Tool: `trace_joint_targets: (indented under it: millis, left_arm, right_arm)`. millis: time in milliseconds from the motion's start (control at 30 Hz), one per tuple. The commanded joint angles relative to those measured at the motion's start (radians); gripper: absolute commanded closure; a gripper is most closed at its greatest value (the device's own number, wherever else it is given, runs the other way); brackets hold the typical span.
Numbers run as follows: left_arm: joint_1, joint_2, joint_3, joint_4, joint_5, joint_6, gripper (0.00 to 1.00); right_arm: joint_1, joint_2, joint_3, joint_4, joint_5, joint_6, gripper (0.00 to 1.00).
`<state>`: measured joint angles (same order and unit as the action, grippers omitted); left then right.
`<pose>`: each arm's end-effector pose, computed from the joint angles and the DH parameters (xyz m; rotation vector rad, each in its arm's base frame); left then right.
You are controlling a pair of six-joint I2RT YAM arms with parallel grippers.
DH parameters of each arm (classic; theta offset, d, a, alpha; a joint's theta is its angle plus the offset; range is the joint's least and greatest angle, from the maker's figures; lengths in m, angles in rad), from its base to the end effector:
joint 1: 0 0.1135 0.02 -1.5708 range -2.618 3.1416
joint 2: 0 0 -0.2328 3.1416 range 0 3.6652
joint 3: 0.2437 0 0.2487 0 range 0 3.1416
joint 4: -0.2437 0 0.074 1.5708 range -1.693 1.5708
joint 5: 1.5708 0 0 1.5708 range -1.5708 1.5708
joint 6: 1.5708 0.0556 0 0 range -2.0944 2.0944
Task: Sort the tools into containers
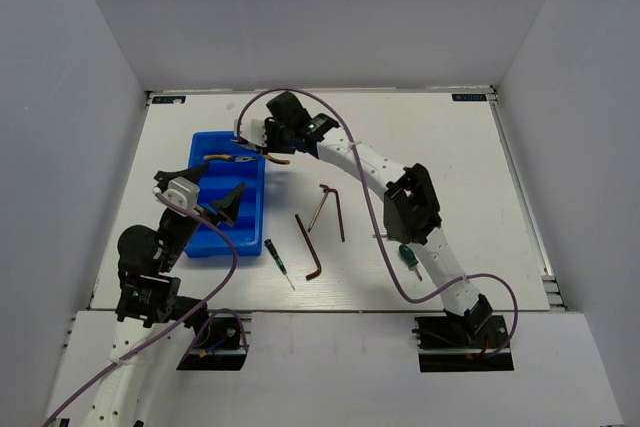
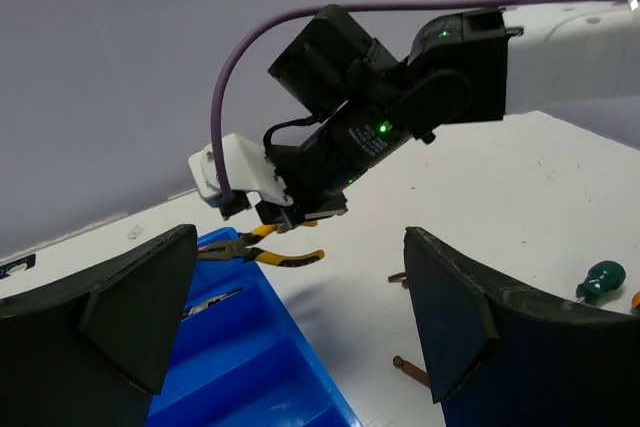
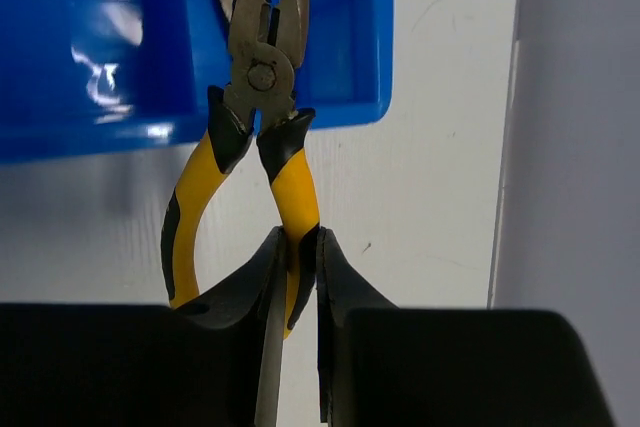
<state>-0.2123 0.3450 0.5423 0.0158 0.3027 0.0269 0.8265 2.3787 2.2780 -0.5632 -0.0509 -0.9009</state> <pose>0.1432 -0.0478 0.3253 0.4153 1.3126 -0.3606 0.3613 0.3965 0.2300 -1.7161 1.4299 0.0163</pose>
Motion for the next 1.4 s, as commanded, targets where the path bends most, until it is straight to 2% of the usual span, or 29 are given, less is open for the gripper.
trace_joint_targets:
  millis: [0,67,233,400,600,667,933,1033,1067,1100,1167,1233,1300,1367]
  left_arm:
    - [0.004,-0.001,-0.005,-0.002,-0.008,0.010,0.06]
    - [0.004,-0.001,-0.005,-0.002,-0.008,0.010,0.06]
    - [0.004,-0.001,-0.005,-0.002,0.001,0.010,0.06]
    - [0.004,-0.001,-0.005,-0.002,0.001,0.010,0.05]
    - [0.004,-0.001,-0.005,-0.002,0.001,0.010,0.05]
    - [0.004,-0.001,-0.005,-0.002,0.010,0.010,0.05]
    - [0.004,-0.001,-0.005,-0.002,0.010,0.010,0.05]
    - [0.004,-0.001,-0.005,-0.002,0.010,0.010,0.05]
    - [0.004,-0.001,-0.005,-0.002,0.010,0.010,0.05]
    - [0.004,-0.001,-0.005,-0.002,0.010,0.010,0.05]
    - [0.004,0.008,-0.005,-0.002,0.010,0.010,0.05]
    - [0.004,0.008,-0.005,-0.002,0.010,0.010,0.05]
    - [0.004,0.008,-0.005,-0.002,0.010,0.010,0.05]
    - [0.004,0.008,-0.005,-0.002,0.010,0.010,0.05]
  right_arm:
    - [0.009,-0.052,0.020,0.267,0.022,-0.003,1.00]
    - [0.025,-0.055,-0.021,0.298,0.028,-0.010,1.00]
    - [0.048,-0.004,0.041,0.378,0.046,0.023,1.00]
    - [0.059,0.020,0.031,0.470,0.036,0.031,1.00]
    - [0.092,0.132,0.018,0.719,0.105,0.027,1.00]
    - [0.099,0.166,0.075,0.740,0.115,-0.012,1.00]
    - [0.108,0.223,0.040,0.804,0.154,-0.067,1.00]
    - [0.106,0.208,0.029,0.796,0.157,-0.064,0.80]
    - [0.106,0.203,0.018,0.795,0.157,-0.066,0.77]
    - [0.108,0.198,0.011,0.786,0.158,-0.055,0.69]
    - [0.109,0.175,0.000,0.783,0.163,-0.047,0.62]
    - [0.111,0.157,-0.018,0.783,0.169,-0.032,0.50]
    - [0.114,0.126,-0.029,0.770,0.166,-0.010,0.47]
    - [0.117,0.114,-0.037,0.769,0.178,0.003,0.50]
